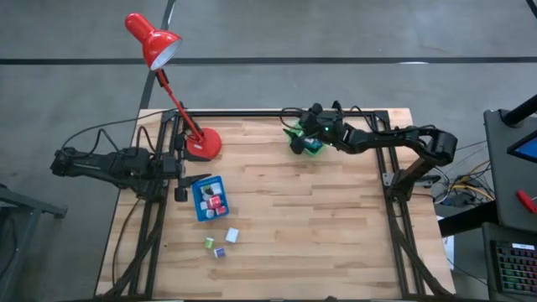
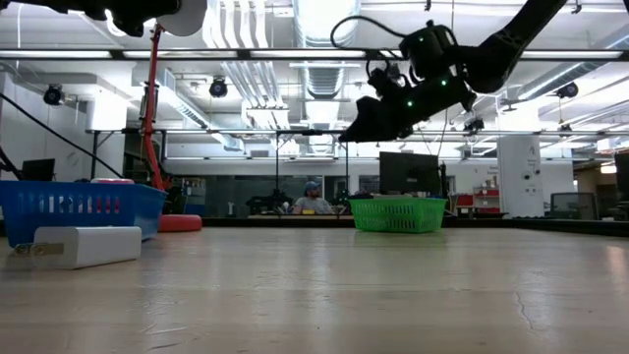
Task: Pick & Place Office items
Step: Put the purple charger adapter into the blue basket
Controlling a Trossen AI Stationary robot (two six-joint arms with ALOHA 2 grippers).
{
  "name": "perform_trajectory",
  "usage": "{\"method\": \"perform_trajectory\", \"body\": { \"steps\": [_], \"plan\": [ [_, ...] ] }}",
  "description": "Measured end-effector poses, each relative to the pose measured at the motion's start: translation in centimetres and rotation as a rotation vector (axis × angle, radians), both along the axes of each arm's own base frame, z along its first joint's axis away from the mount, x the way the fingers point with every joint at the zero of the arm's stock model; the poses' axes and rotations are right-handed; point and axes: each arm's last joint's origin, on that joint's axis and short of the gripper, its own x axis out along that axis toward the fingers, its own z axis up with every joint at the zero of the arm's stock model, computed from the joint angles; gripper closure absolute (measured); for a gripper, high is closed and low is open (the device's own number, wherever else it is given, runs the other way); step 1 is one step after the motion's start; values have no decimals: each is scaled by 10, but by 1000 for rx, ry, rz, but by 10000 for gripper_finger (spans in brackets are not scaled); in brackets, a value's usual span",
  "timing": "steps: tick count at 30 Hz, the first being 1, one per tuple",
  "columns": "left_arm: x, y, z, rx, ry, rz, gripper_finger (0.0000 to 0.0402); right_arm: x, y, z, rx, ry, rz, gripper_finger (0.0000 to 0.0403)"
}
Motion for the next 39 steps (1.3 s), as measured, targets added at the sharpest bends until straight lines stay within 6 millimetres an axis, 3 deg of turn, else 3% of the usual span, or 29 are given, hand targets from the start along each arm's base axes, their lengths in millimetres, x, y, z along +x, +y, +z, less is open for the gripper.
{"method": "perform_trajectory", "body": {
  "steps": [8, 15, 20, 25, 39],
  "plan": [
    [0, 0, -1, 1, 2, 0, 202, 10, 23, 3, -55, -40, 108, 83],
    [1, 0, -3, 1, 7, 1, 202, 21, 67, 7, -139, -131, 264, 135],
    [1, 0, -5, 3, 14, 3, 202, 17, 93, 6, -170, -180, 344, 166],
    [1, 0, -5, 2, 12, 3, 202, -1, 110, 6, -166, -186, 390, 172],
    [14, -5, -13, 3, 87, -101, 202, -81, 152, 6, -170, -280, 421, 172]
  ]
}}
